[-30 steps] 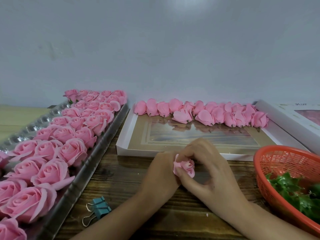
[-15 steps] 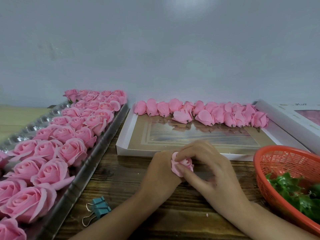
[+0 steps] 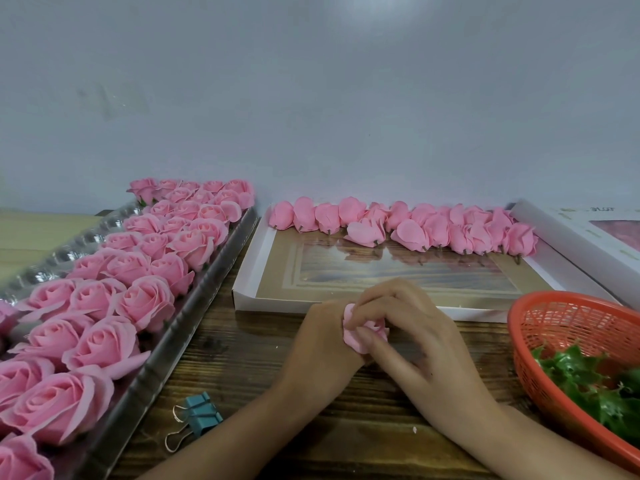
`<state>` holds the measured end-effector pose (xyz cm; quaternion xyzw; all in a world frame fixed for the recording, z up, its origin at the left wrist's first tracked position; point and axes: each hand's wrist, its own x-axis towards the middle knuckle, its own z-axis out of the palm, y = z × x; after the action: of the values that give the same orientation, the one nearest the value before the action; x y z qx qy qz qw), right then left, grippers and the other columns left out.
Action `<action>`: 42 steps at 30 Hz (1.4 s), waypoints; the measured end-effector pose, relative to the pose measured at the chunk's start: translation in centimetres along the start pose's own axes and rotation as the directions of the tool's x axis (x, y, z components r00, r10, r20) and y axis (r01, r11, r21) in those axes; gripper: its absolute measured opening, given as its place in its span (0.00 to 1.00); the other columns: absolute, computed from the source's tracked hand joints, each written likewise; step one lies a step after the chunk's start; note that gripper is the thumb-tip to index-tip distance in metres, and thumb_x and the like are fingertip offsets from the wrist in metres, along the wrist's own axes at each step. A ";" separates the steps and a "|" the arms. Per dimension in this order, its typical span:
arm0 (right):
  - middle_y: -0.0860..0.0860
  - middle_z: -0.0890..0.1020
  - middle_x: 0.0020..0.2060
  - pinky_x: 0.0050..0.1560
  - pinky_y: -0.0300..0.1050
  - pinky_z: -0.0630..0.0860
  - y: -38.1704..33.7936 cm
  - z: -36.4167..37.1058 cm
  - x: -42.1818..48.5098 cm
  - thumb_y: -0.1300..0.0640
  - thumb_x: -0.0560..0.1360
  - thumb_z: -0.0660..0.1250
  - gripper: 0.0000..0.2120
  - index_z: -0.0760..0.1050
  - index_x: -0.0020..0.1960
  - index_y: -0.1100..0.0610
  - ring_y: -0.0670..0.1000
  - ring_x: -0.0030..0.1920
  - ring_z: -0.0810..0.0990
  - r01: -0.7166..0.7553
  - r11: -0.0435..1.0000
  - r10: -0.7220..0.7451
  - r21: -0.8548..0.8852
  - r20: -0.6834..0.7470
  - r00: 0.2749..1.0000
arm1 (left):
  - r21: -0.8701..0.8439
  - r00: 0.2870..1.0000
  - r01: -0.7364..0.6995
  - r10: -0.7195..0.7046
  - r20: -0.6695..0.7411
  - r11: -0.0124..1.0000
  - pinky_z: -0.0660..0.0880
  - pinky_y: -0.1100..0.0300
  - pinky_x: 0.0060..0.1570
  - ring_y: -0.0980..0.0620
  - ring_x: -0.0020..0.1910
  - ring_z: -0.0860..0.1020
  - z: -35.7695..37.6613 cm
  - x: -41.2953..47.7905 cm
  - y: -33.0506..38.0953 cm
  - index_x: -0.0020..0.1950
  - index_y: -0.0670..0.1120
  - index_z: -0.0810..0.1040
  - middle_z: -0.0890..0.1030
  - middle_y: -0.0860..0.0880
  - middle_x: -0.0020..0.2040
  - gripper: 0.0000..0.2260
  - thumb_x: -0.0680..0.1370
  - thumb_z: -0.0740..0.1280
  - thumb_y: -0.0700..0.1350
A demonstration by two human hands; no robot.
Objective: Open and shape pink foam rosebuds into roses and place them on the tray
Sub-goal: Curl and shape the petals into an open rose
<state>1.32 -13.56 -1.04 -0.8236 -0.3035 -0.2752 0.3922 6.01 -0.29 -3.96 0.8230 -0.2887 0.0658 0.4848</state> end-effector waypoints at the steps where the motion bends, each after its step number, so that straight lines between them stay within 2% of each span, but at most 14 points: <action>1: 0.41 0.77 0.47 0.51 0.37 0.70 0.0 0.0 0.0 0.55 0.77 0.66 0.04 0.79 0.46 0.54 0.45 0.50 0.77 0.001 1.000 -0.001 0.003 -0.003 1.000 | -0.010 1.000 -0.006 0.006 -0.004 1.000 0.69 0.75 0.35 0.73 0.35 0.74 -0.2 -0.2 0.1 0.30 0.60 0.69 0.75 0.70 0.30 0.17 0.74 0.66 0.42; 3: 0.41 0.78 0.46 0.50 0.41 0.72 0.1 -0.1 0.1 0.55 0.77 0.67 0.03 0.78 0.47 0.54 0.46 0.49 0.77 -0.004 1.000 0.004 0.010 -0.007 1.000 | -0.025 0.999 0.033 -0.033 -0.002 0.999 0.69 0.76 0.35 0.69 0.34 0.76 0.0 0.0 0.0 0.30 0.58 0.73 0.77 0.65 0.31 0.16 0.75 0.67 0.42; 6: 0.40 0.78 0.45 0.49 0.42 0.72 0.0 0.0 0.0 0.55 0.76 0.68 0.03 0.78 0.46 0.54 0.46 0.48 0.77 0.005 1.000 -0.005 -0.005 -0.010 1.000 | 0.017 0.967 0.246 -0.246 0.058 0.969 0.67 0.74 0.35 0.66 0.27 0.75 0.2 0.5 -0.8 0.28 0.28 0.74 0.69 0.53 0.26 0.16 0.76 0.60 0.28; 7: 0.40 0.78 0.45 0.50 0.42 0.72 0.0 0.0 0.0 0.55 0.76 0.68 0.03 0.78 0.46 0.55 0.46 0.48 0.77 0.007 1.000 -0.007 -0.012 -0.011 1.000 | 0.011 0.949 0.305 -0.305 0.076 0.952 0.66 0.73 0.35 0.63 0.26 0.74 0.2 0.5 -0.6 0.28 0.27 0.72 0.67 0.52 0.27 0.15 0.75 0.60 0.26; 10: 0.40 0.77 0.46 0.52 0.40 0.71 0.0 0.1 0.1 0.54 0.74 0.72 0.05 0.78 0.46 0.55 0.45 0.50 0.77 -0.008 1.000 0.008 -0.021 -0.009 1.000 | 0.020 0.982 0.182 -0.180 -0.052 0.983 0.70 0.74 0.36 0.64 0.31 0.74 -0.4 -0.4 1.1 0.33 0.55 0.70 0.72 0.59 0.31 0.18 0.70 0.66 0.31; 11: 0.39 0.77 0.47 0.52 0.39 0.70 0.0 0.2 0.0 0.55 0.73 0.73 0.05 0.78 0.47 0.54 0.45 0.50 0.76 -0.016 1.000 0.016 -0.023 -0.004 1.000 | 0.017 0.987 0.140 -0.138 -0.087 0.990 0.71 0.74 0.36 0.67 0.32 0.74 -0.7 -0.7 1.6 0.35 0.58 0.69 0.73 0.59 0.31 0.21 0.68 0.66 0.31; 17: 0.41 0.76 0.51 0.52 0.33 0.71 0.1 0.2 -0.2 0.49 0.74 0.69 0.13 0.74 0.57 0.49 0.47 0.55 0.76 -0.107 0.993 0.106 0.042 0.009 0.994 | -0.043 0.987 0.140 -0.143 -0.075 0.989 0.73 0.70 0.37 0.62 0.35 0.75 -1.2 -0.7 2.6 0.40 0.52 0.74 0.77 0.57 0.35 0.16 0.70 0.66 0.30; 22: 0.43 0.77 0.50 0.51 0.42 0.74 0.0 0.1 0.0 0.52 0.79 0.64 0.07 0.76 0.54 0.52 0.51 0.53 0.78 -0.100 0.991 0.104 0.087 -0.042 0.994 | 0.077 0.988 0.156 -0.154 -0.022 0.985 0.69 0.72 0.38 0.54 0.41 0.77 -1.1 -0.2 2.3 0.45 0.44 0.78 0.79 0.49 0.40 0.01 0.75 0.68 0.41; 25: 0.43 0.77 0.49 0.49 0.37 0.73 0.0 0.1 0.0 0.53 0.78 0.64 0.05 0.76 0.53 0.52 0.49 0.52 0.77 -0.101 0.990 0.103 0.094 -0.025 0.994 | 0.047 0.994 0.094 -0.091 -0.053 0.995 0.68 0.73 0.36 0.59 0.35 0.75 -1.3 -0.1 2.3 0.39 0.48 0.76 0.76 0.55 0.34 0.05 0.75 0.68 0.43; 28: 0.43 0.76 0.48 0.48 0.34 0.71 0.1 0.2 0.0 0.54 0.76 0.68 0.06 0.76 0.53 0.51 0.48 0.52 0.77 -0.117 0.988 0.118 0.102 -0.009 0.993 | 0.007 0.991 0.126 -0.126 -0.040 0.992 0.71 0.69 0.37 0.58 0.38 0.78 -1.3 -0.2 2.3 0.40 0.47 0.78 0.79 0.51 0.36 0.04 0.75 0.68 0.41; 32: 0.43 0.77 0.49 0.48 0.34 0.72 0.3 0.4 -0.1 0.57 0.74 0.72 0.12 0.74 0.55 0.48 0.48 0.53 0.76 -0.140 0.986 0.139 0.091 0.020 0.990 | -0.117 0.968 0.198 -0.213 -0.131 0.973 0.72 0.73 0.35 0.65 0.32 0.75 -1.4 -0.6 2.4 0.37 0.55 0.72 0.75 0.58 0.34 0.19 0.70 0.66 0.29; 36: 0.44 0.78 0.51 0.52 0.34 0.71 0.3 0.3 -0.1 0.49 0.73 0.71 0.13 0.74 0.56 0.45 0.50 0.56 0.77 -0.190 0.971 0.189 0.143 0.016 0.982 | -0.108 0.976 0.164 -0.177 -0.125 0.981 0.71 0.78 0.35 0.71 0.34 0.75 -1.4 -0.8 2.7 0.37 0.57 0.71 0.77 0.60 0.30 0.21 0.69 0.67 0.29; 38: 0.45 0.78 0.52 0.53 0.36 0.72 0.3 0.2 -0.2 0.46 0.75 0.68 0.11 0.74 0.56 0.44 0.52 0.57 0.77 -0.208 0.960 0.214 0.189 -0.008 0.977 | -0.139 0.974 0.169 -0.187 -0.129 0.976 0.71 0.78 0.35 0.73 0.35 0.75 -1.5 -0.8 2.7 0.38 0.57 0.72 0.78 0.68 0.32 0.20 0.69 0.69 0.31; 42: 0.45 0.78 0.47 0.49 0.36 0.73 0.7 0.2 -0.2 0.49 0.78 0.63 0.05 0.75 0.54 0.45 0.51 0.49 0.79 -0.234 0.936 0.254 0.263 -0.047 0.966 | -0.051 0.989 0.082 -0.088 -0.120 0.995 0.76 0.66 0.40 0.56 0.38 0.80 -1.5 -0.2 2.5 0.39 0.48 0.79 0.81 0.54 0.35 0.05 0.71 0.71 0.38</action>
<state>1.72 -13.76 -1.63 -0.7857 -0.2159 -0.2157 0.5381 4.76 0.13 -1.35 0.8178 -0.2245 0.0886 0.5225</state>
